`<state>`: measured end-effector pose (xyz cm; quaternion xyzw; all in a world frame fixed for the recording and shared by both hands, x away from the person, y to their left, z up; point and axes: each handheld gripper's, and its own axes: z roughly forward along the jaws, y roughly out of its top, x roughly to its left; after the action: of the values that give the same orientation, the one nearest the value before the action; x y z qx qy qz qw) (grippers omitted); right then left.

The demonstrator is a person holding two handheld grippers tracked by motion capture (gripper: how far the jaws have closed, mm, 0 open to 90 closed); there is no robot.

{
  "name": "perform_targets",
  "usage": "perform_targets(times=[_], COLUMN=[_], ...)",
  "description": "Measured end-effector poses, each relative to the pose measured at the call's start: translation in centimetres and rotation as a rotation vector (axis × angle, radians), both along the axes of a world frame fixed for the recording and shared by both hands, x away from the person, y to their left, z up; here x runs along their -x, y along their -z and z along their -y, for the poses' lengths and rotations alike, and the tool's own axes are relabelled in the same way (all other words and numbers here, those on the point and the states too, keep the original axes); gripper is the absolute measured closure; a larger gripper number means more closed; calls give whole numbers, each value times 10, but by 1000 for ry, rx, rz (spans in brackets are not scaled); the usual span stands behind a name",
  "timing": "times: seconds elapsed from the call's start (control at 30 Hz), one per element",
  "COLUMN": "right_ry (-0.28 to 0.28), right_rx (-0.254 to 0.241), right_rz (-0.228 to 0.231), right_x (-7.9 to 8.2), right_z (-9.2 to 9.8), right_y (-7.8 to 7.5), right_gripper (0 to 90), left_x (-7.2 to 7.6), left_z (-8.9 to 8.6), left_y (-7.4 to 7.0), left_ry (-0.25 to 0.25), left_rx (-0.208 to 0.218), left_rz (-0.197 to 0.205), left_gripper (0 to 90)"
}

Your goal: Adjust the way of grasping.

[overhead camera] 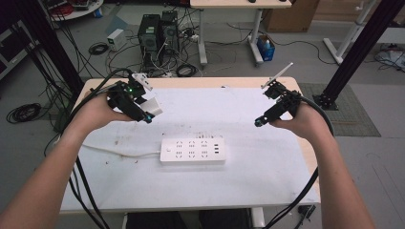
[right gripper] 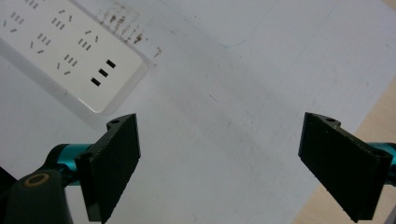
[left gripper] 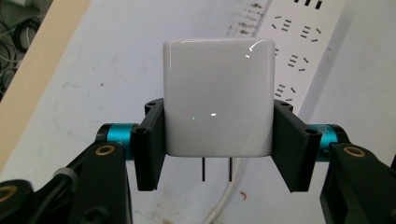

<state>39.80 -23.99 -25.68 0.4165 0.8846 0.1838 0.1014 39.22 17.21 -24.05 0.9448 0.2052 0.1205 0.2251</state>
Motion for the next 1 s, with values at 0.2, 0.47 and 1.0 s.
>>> perform_targets(times=[0.2,0.47,1.0], right_ry=[29,6,-62], right_rx=[-162,-315,-662], right_rz=[-48,-82,-227], right_x=[0,3,-3], right_z=[3,-13,-56], right_y=[-4,-8,-6], right_gripper=[123,184,184], left_x=[6,11,17], left_z=[19,43,85], left_y=[-1,-1,6], left_ry=[129,271,366], left_rx=[21,68,160], left_rz=[48,109,216], left_gripper=[425,425,425])
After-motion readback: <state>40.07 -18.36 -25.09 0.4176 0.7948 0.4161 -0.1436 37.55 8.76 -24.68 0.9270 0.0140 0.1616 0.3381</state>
